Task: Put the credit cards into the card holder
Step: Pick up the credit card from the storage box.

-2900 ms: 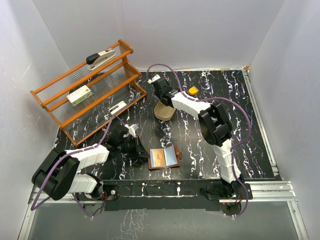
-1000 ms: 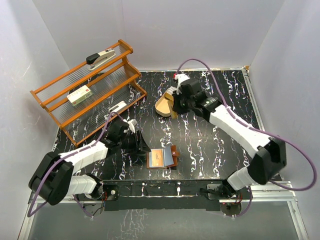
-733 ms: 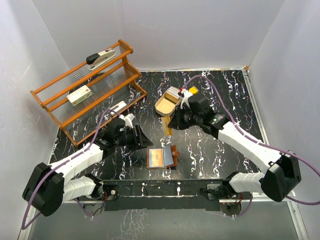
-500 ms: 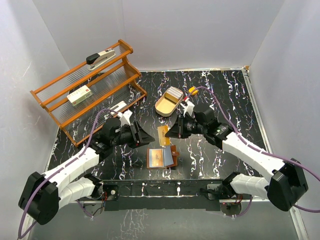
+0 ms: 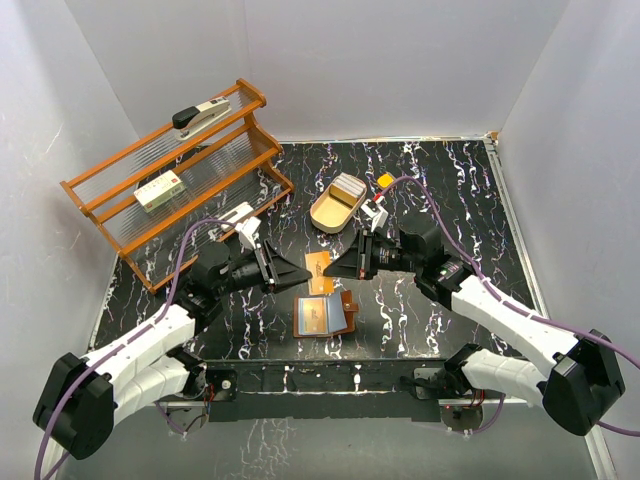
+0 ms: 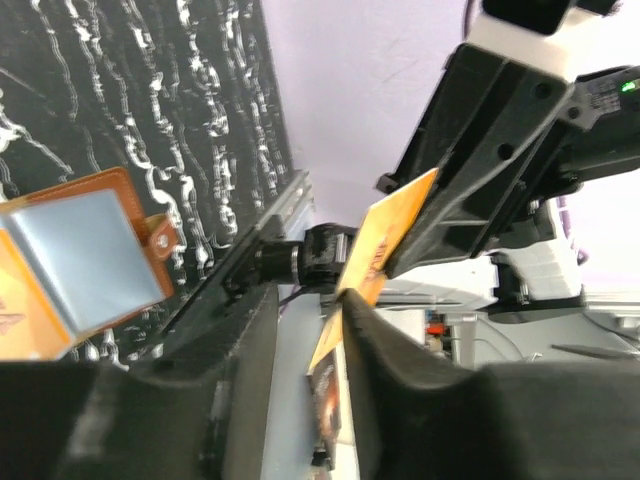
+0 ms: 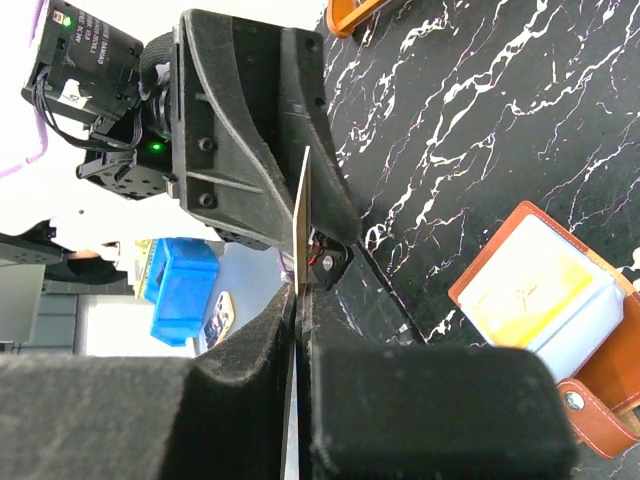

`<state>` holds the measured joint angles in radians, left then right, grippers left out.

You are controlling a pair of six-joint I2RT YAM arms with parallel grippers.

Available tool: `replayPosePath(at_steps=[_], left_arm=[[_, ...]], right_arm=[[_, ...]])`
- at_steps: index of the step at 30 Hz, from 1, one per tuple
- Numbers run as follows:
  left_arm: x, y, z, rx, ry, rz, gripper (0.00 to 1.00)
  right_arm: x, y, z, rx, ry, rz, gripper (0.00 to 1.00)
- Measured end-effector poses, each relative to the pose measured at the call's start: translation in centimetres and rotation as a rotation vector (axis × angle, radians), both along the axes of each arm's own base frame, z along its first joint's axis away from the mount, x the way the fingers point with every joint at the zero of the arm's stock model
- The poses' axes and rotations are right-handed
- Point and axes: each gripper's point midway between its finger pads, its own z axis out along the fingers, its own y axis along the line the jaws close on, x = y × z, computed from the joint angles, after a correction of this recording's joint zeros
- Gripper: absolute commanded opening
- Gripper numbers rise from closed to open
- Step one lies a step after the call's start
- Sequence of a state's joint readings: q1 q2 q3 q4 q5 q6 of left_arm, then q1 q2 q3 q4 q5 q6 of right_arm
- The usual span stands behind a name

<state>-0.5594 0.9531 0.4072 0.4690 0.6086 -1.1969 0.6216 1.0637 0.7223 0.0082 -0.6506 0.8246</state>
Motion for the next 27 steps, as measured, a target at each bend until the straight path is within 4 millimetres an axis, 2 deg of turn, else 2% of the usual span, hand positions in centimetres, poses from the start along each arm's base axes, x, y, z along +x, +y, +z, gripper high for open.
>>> replayPosePath(at_steps=[1,3,9,15,17,18,21,24,27], left_arm=[[0.0,0.0,0.2,-0.012,0.005,0.0,0.09],[-0.1,-0.1,0.8,-0.039,-0.001,-0.004,0.0],[-0.3,-0.1,1.1,-0.082,0.007,-0.002,0.0],[-0.5,-0.1,1.3,-0.094,0.01,-0.004,0.0],[-0.5,0.0,1.5,-0.097,0.003,-0.004,0.0],[-0.6,0.0,1.6,-0.099,-0.002,-0.004,0.0],[-0.6,0.1,1.6,-0.096,-0.011,-0.002,0.0],[-0.6,0.1,1.3,-0.084,-0.013,0.001,0.0],[-0.6,0.2,0.7,-0.075,-0.003,0.004,0.08]], right_arm=[[0.0,0.0,0.0,0.002,0.004,0.001,0.0],[0.0,0.0,0.0,0.003,0.008,0.0,0.0],[0.0,-0.1,-0.6,-0.003,0.025,-0.01,0.04],[0.0,-0.1,-0.8,-0.008,0.032,-0.01,0.19],[0.0,-0.1,-1.0,-0.012,0.036,-0.011,0.21],[0.0,-0.1,-1.1,-0.015,0.039,-0.014,0.2],[0.1,-0.2,-1.5,-0.023,0.042,-0.025,0.02],[0.0,-0.2,-1.5,-0.012,0.056,-0.02,0.0],[-0.4,0.0,-1.2,0.019,0.067,-0.007,0.0]])
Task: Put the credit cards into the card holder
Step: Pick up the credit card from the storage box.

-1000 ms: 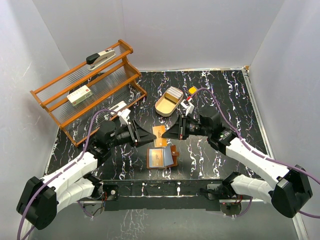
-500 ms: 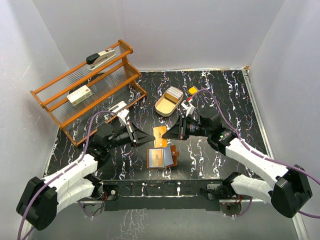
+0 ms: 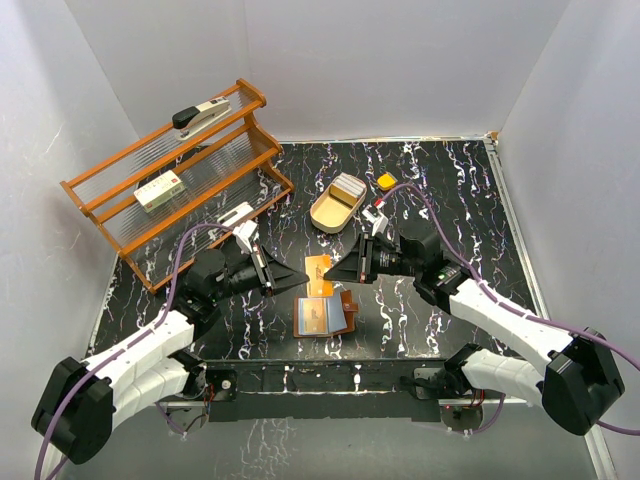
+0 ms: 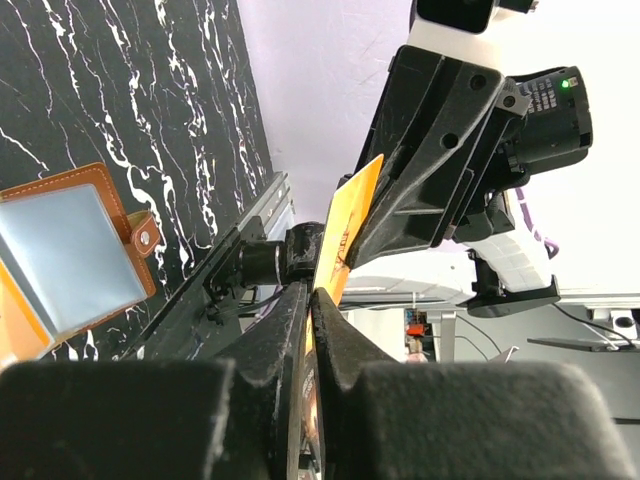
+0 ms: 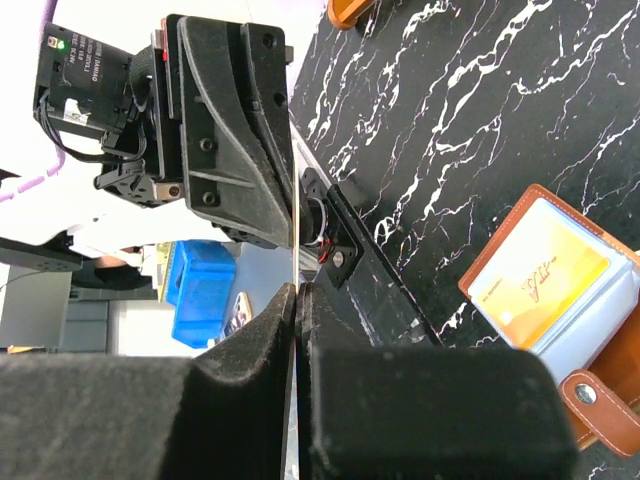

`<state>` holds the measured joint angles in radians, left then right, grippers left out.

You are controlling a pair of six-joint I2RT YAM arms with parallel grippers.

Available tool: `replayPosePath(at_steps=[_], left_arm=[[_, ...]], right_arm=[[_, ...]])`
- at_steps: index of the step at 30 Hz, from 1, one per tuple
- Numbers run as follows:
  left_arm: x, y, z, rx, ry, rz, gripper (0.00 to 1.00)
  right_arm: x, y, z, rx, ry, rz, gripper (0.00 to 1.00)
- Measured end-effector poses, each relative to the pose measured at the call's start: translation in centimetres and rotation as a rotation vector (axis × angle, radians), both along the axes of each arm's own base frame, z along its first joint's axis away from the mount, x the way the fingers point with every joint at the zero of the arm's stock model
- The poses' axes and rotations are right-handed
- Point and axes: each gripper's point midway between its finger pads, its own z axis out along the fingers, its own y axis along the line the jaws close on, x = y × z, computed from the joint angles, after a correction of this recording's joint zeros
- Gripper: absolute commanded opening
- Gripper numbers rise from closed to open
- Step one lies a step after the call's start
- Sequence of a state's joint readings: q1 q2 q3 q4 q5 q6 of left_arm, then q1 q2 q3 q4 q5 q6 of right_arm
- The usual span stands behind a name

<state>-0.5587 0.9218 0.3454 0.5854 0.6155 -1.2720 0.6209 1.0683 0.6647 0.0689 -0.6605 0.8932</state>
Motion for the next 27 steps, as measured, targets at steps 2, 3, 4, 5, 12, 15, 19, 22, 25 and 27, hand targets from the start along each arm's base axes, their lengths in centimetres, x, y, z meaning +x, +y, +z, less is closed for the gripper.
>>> replayPosePath(at_steps=[2,3,4,5,12,15,19,22,25,27], left_arm=[[-0.1,0.0,0.0,-0.004,0.0,-0.002,0.14],[-0.1,0.0,0.1,-0.007,-0.004,-0.003,0.14],[-0.1,0.0,0.3,-0.011,-0.009,-0.003,0.12],[-0.1,0.0,0.4,-0.017,-0.014,-0.004,0.1],[0.0,-0.1,1.4,-0.042,-0.048,-0.004,0.0],[-0.1,0.0,1.7,-0.049,-0.057,-0.005,0.0],[-0.2,0.1,1.3,-0.03,-0.07,-0.003,0.0],[0.0,0.4,0.0,0.028,-0.072,0.014,0.0],[0.2,0.7,-1.3,0.083,-0.069,0.03,0.0],[0.3,1.0,-2.3,0.12,-0.064,0.041,0.0]], right_arm=[[-0.2,0.0,0.0,0.012,0.01,0.004,0.0],[-0.2,0.1,0.0,0.018,0.015,0.005,0.0],[-0.3,0.1,0.2,0.024,0.016,0.007,0.0],[-0.3,0.1,0.3,0.029,0.017,0.01,0.0],[-0.3,0.2,0.6,0.051,0.03,0.01,0.14],[-0.2,0.1,0.1,0.033,0.035,-0.002,0.28],[0.0,-0.4,-1.5,-0.034,0.057,-0.036,0.44],[0.4,-1.1,-2.8,-0.097,0.055,-0.079,0.46],[0.9,-2.0,-4.3,-0.177,0.055,-0.128,0.45],[1.2,-2.6,-5.2,-0.223,0.056,-0.152,0.44]])
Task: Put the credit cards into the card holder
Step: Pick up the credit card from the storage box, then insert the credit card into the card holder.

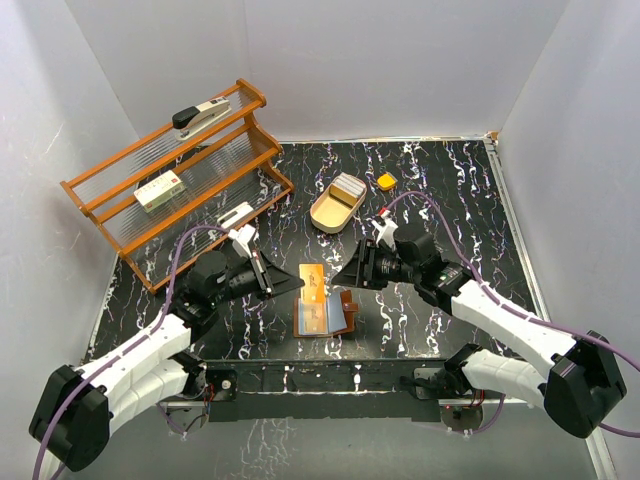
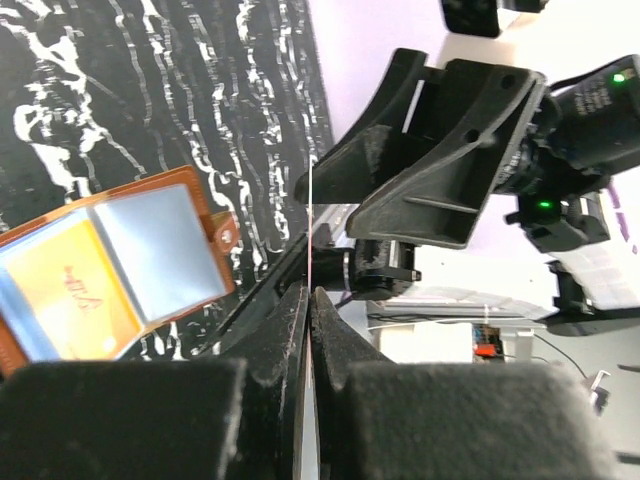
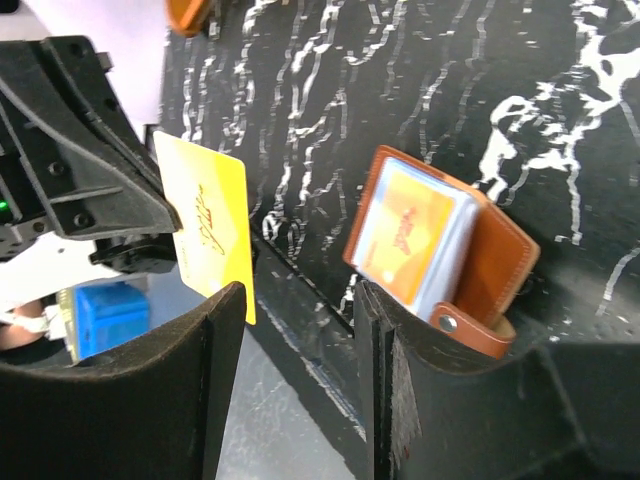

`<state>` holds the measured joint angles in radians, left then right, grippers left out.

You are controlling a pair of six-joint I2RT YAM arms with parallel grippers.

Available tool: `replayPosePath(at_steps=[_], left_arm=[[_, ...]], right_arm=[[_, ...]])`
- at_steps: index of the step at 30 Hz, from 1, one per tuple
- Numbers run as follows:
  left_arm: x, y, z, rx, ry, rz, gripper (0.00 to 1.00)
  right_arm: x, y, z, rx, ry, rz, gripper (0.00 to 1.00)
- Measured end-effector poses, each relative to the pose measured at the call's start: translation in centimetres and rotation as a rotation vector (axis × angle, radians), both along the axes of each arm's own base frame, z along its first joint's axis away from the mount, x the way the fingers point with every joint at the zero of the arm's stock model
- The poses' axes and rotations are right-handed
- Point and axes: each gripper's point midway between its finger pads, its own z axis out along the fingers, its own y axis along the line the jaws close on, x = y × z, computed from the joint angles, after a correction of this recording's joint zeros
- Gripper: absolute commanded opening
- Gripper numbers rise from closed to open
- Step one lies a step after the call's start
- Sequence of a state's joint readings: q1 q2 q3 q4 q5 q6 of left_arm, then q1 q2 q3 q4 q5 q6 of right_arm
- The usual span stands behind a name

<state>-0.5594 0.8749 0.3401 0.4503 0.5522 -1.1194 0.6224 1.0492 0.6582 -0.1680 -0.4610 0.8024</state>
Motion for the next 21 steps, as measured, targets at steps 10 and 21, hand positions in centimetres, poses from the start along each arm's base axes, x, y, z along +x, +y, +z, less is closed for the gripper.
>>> replayPosePath(at_steps=[10,21], left_arm=[[0.0,0.9,-5.0,0.138,0.082,0.031,0.0],[-0.5,1.0,-9.3,0.177,0.208,0.028,0.0]], right_arm=[[0.6,-1.0,-3.5,-0.161,0.032,-0.039,0.27],[-0.3,1.3,-5.9,-0.296,0.021,0.035,0.22]])
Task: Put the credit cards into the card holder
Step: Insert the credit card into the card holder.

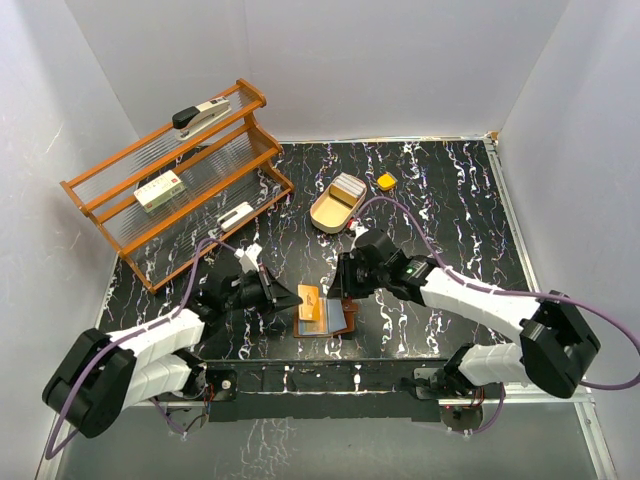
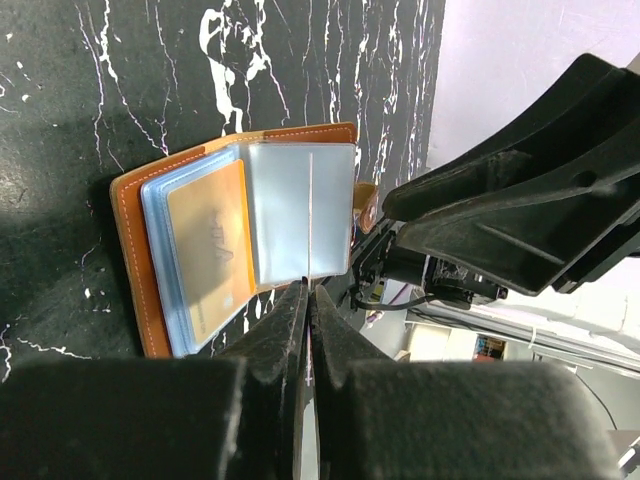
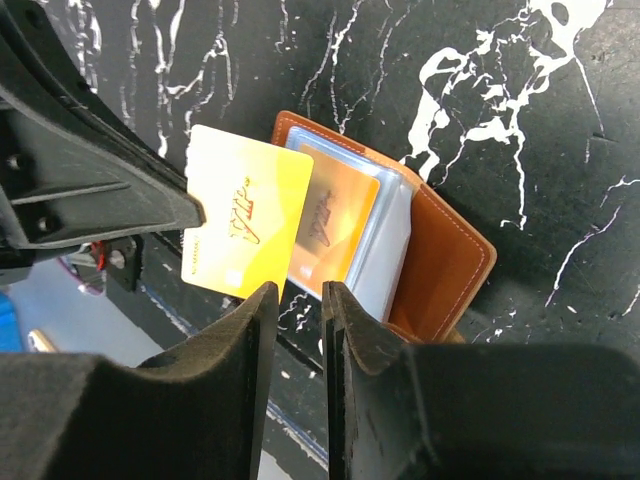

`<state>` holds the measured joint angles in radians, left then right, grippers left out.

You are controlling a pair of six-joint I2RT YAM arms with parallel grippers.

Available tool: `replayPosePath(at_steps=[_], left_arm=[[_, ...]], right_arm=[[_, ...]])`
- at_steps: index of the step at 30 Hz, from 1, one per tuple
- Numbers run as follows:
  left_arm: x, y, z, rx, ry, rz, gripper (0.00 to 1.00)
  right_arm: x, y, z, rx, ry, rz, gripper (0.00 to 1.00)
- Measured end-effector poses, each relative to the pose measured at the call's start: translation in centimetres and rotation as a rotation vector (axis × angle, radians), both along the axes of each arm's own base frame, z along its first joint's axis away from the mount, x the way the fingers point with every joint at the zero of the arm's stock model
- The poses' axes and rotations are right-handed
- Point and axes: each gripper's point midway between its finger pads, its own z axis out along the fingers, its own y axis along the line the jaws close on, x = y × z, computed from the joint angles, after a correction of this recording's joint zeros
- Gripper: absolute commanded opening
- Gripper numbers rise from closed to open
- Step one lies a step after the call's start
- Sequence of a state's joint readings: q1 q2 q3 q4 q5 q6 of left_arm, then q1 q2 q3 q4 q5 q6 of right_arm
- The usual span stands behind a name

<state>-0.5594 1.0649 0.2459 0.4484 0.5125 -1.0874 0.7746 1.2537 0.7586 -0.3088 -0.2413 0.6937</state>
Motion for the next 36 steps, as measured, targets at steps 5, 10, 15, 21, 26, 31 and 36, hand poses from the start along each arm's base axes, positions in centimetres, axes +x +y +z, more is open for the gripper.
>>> replayPosePath(at_steps=[5,10,15,21,26,31,36], left_arm=[[0.2,-0.4,-0.6,-0.022,0.025,0.002,0.0],[0.0,-0.7,-1.8,-0.03,0.066,-0.007,0.0],[0.0,-1.4,-2.5,-0.055,0.091,-0.026,0.0],[-0.2,-2.0,-3.5,-0.075,0.115,-0.05,0.0],[-0.7,-2.1,-4.6,-0.078,0.144,-0.061,0.0],[-1.0,-2.2,-5.2,-0.09,0.159,-0.069,0.0],[-1.0,-2.4,-5.4,-0.103,0.162,-0.076,0.0]], right_arm=[[0.0,-0.1,-2.0,-0.089,0.006,0.007,0.2],[0.1,-0.9,-3.3,-0.164,-0.004,-0.006,0.18],[0.4,-1.3,-3.6,-0.19,-0.027,-0.019,0.17],[0.5,-2.1,-4.4,-0.226,-0.039,-0.031,0.16],[0.4,-2.7,-5.4,-0.257,-0.034,-0.04,0.15],[0.2,-3.4,-6.5,-0.286,-0.023,-0.046,0.14],[0.1,-3.8,-7.1,-0.306,-0.025,-0.052,0.13]])
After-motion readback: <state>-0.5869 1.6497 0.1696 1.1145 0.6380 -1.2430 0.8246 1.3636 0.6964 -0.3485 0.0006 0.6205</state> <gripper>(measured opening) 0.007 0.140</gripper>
